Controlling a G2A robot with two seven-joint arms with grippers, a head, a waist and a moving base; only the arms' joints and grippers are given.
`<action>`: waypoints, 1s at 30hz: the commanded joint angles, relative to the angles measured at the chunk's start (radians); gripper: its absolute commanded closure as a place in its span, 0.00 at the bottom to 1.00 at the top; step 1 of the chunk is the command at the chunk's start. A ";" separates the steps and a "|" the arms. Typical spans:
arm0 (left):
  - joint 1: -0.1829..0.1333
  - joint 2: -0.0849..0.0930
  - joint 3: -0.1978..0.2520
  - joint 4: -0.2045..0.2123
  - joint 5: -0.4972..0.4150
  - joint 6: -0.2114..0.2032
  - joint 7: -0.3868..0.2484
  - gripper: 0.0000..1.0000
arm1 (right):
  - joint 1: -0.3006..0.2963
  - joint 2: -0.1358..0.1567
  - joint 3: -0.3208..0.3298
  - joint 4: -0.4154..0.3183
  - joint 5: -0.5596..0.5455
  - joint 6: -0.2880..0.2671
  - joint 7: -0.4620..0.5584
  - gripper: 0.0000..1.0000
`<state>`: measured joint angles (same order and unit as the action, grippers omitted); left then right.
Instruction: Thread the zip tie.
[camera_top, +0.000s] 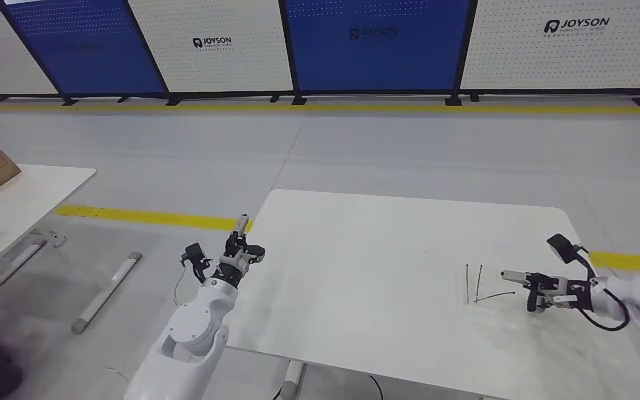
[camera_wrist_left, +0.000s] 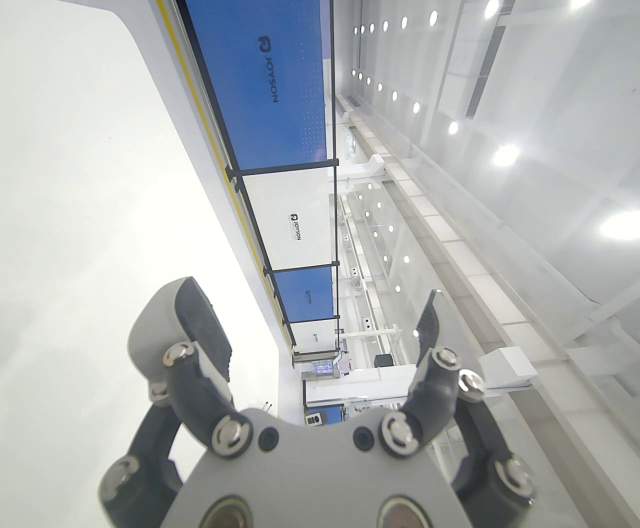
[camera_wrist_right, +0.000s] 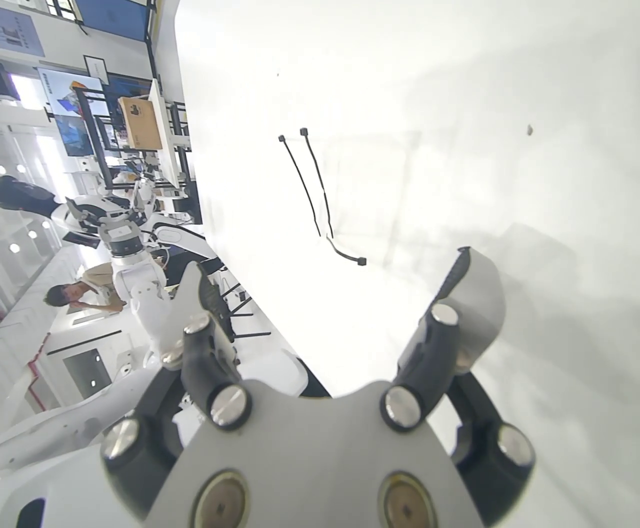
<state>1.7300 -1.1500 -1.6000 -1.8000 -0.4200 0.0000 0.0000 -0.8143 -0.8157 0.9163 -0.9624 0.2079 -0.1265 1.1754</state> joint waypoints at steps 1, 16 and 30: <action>0.000 0.000 0.000 0.000 0.000 0.000 0.000 0.00 | -0.008 0.000 0.003 -0.015 -0.008 0.001 -0.006 0.00; 0.000 0.000 0.000 0.000 0.000 0.000 0.000 0.00 | -0.010 -0.007 0.013 -0.006 -0.039 0.038 0.001 0.60; 0.000 0.000 0.000 0.000 0.000 0.000 0.000 0.00 | -0.003 -0.018 0.028 0.052 -0.019 0.006 0.033 0.72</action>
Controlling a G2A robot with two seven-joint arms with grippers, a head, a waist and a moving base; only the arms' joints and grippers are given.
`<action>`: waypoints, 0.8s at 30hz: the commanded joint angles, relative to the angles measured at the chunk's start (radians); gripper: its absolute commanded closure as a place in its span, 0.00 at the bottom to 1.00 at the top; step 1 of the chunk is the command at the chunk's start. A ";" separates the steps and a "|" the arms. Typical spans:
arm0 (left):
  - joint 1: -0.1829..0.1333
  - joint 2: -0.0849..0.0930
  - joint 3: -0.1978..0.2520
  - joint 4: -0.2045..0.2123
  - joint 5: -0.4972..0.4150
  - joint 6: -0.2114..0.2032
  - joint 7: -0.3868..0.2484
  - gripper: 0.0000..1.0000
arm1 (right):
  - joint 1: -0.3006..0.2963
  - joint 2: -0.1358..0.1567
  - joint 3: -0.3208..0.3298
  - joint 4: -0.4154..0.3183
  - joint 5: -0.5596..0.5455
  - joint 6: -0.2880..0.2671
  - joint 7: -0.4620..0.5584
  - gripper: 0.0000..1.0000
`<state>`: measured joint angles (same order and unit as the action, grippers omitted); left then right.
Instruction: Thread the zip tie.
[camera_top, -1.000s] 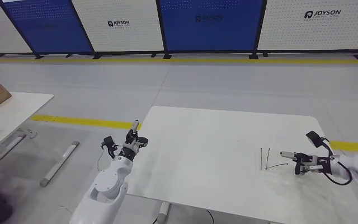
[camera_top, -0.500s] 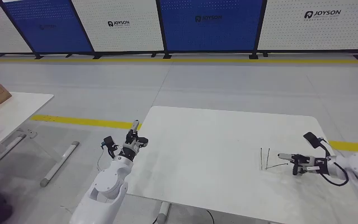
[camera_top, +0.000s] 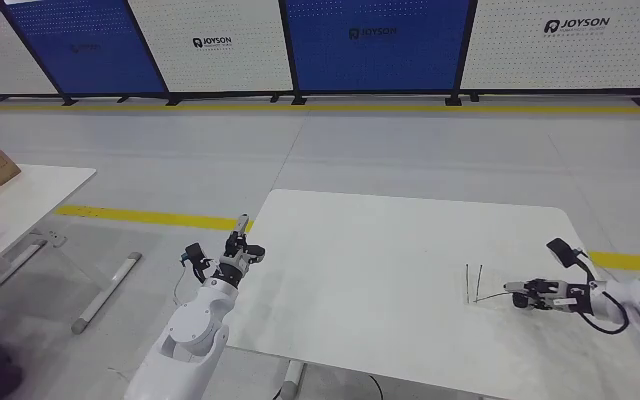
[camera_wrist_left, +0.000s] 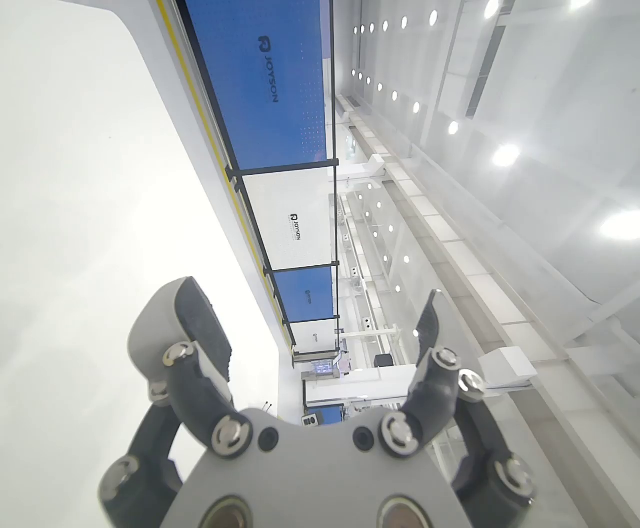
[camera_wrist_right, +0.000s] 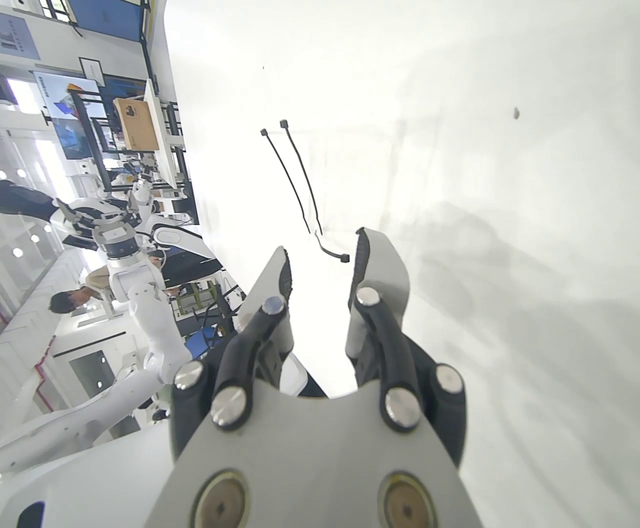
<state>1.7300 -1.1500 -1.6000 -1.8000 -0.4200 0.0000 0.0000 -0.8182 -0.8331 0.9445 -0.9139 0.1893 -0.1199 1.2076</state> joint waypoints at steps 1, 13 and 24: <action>0.000 0.000 0.000 0.000 0.000 0.000 0.000 0.00 | 0.001 -0.002 -0.001 0.007 -0.001 -0.001 0.002 0.72; 0.000 0.000 0.000 0.000 0.000 0.000 0.000 0.00 | 0.017 -0.014 0.004 0.061 0.006 -0.015 0.023 0.88; 0.000 0.000 0.000 0.000 0.000 0.000 0.000 0.00 | 0.016 -0.018 0.022 0.081 0.031 -0.063 0.056 1.00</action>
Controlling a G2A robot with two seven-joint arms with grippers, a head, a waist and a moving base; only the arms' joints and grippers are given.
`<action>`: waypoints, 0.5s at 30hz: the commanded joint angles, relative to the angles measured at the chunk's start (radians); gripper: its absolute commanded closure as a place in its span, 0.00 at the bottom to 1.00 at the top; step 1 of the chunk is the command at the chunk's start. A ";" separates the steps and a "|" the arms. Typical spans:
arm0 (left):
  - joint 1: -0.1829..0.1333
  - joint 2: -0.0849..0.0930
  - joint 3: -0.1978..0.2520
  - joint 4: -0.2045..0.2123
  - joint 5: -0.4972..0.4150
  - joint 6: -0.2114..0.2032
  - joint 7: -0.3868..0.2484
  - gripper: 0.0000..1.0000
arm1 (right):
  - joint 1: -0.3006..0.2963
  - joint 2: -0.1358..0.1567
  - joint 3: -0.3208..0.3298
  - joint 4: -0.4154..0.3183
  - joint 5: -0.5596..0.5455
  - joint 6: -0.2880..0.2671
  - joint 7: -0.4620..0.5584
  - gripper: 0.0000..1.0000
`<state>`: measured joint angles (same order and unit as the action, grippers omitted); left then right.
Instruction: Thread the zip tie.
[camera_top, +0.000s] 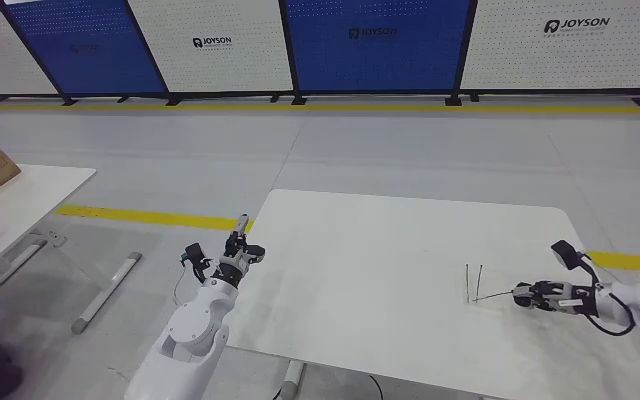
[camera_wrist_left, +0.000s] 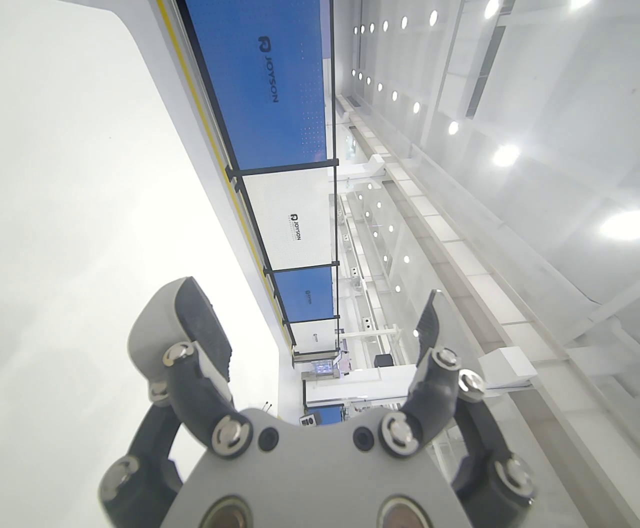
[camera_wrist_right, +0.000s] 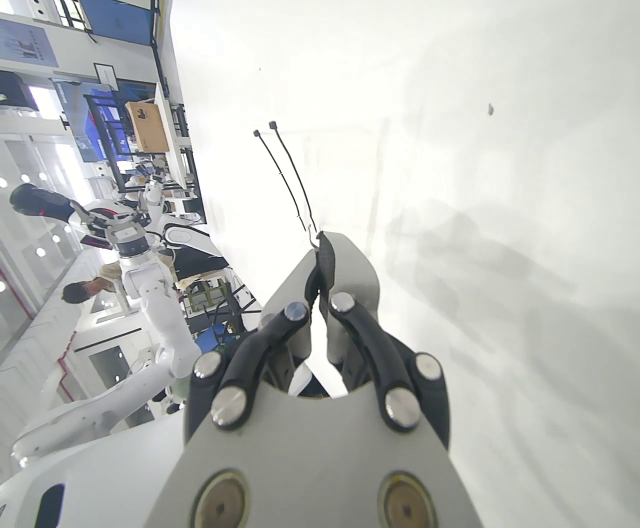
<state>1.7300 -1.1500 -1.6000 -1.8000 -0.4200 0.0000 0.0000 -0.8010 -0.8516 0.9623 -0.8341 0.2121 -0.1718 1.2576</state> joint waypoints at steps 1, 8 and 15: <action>0.000 0.000 0.000 0.000 0.000 0.000 0.000 0.00 | -0.004 0.001 0.010 0.003 0.017 -0.025 0.014 1.00; 0.000 0.000 0.000 0.000 0.000 0.000 0.000 0.00 | -0.048 0.022 0.080 -0.017 0.083 -0.150 0.040 1.00; 0.000 0.000 0.000 0.000 0.000 0.000 0.000 0.00 | -0.181 0.069 0.236 -0.221 0.115 -0.168 0.035 1.00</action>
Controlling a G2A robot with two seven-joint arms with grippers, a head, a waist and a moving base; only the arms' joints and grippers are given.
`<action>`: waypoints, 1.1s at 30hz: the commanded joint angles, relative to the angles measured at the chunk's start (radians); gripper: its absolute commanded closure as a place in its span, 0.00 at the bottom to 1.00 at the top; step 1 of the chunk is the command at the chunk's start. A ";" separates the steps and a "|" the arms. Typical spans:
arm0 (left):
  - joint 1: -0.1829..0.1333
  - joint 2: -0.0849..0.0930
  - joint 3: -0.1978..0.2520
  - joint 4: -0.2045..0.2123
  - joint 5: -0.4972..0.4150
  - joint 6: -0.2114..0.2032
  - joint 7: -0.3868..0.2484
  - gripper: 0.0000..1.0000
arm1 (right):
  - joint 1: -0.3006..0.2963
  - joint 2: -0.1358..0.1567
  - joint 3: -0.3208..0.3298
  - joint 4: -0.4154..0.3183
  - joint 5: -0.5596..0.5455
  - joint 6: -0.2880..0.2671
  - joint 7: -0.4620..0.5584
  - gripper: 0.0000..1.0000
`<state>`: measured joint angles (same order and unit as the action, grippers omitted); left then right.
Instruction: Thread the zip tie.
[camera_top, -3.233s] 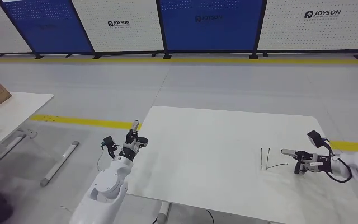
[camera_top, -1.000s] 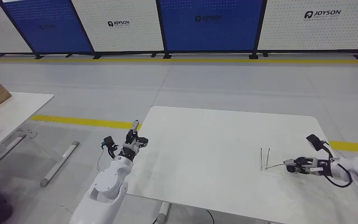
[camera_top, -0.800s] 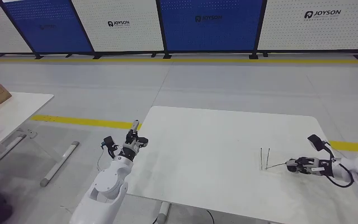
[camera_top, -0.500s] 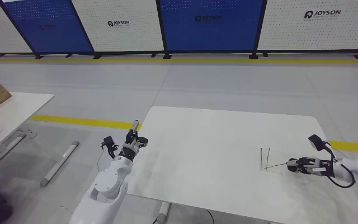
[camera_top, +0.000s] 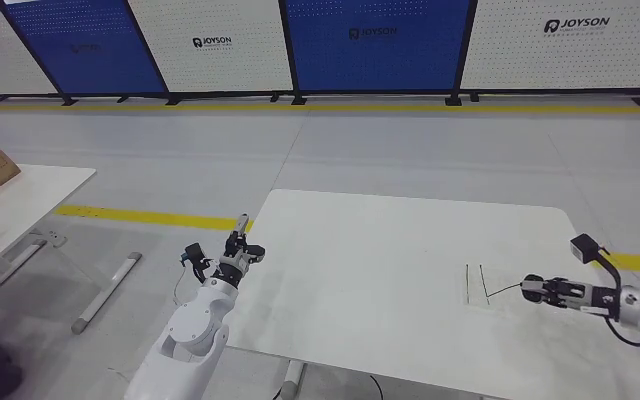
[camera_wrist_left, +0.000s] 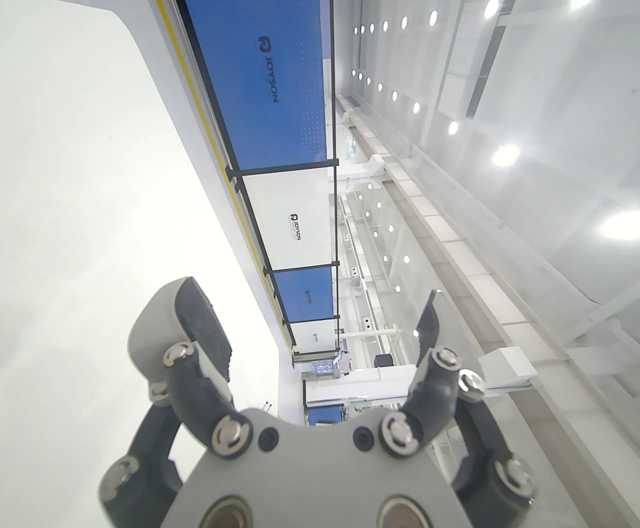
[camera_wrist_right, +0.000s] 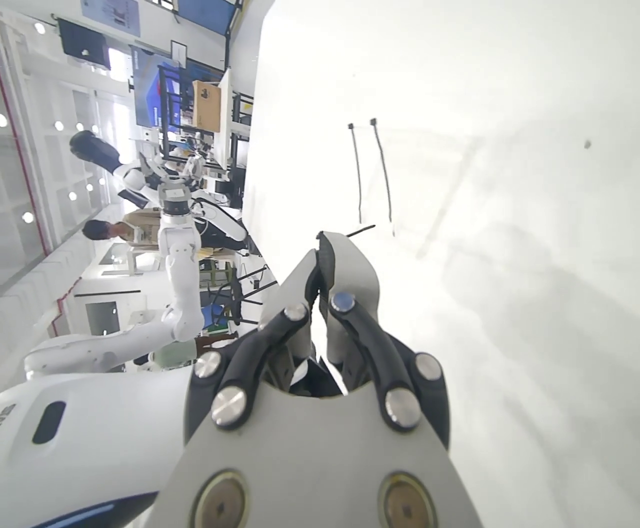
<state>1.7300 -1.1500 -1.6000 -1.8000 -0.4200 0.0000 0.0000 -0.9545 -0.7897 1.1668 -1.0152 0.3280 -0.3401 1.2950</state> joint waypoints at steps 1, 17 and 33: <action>0.000 0.000 0.000 0.000 0.000 0.000 0.000 0.00 | -0.062 0.015 0.065 -0.090 -0.003 0.000 -0.003 1.00; 0.000 0.000 0.000 0.000 0.000 0.000 0.000 0.00 | -0.165 0.032 0.160 -0.214 0.027 0.000 0.092 1.00; -0.025 -0.005 -0.028 -0.038 -0.211 0.087 -0.116 0.00 | -0.218 -0.034 0.084 -0.560 0.094 0.000 -0.155 1.00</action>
<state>1.7080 -1.1550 -1.6288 -1.8329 -0.6102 0.0644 -0.0945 -1.1730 -0.8183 1.2573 -1.5658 0.4243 -0.3400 1.1504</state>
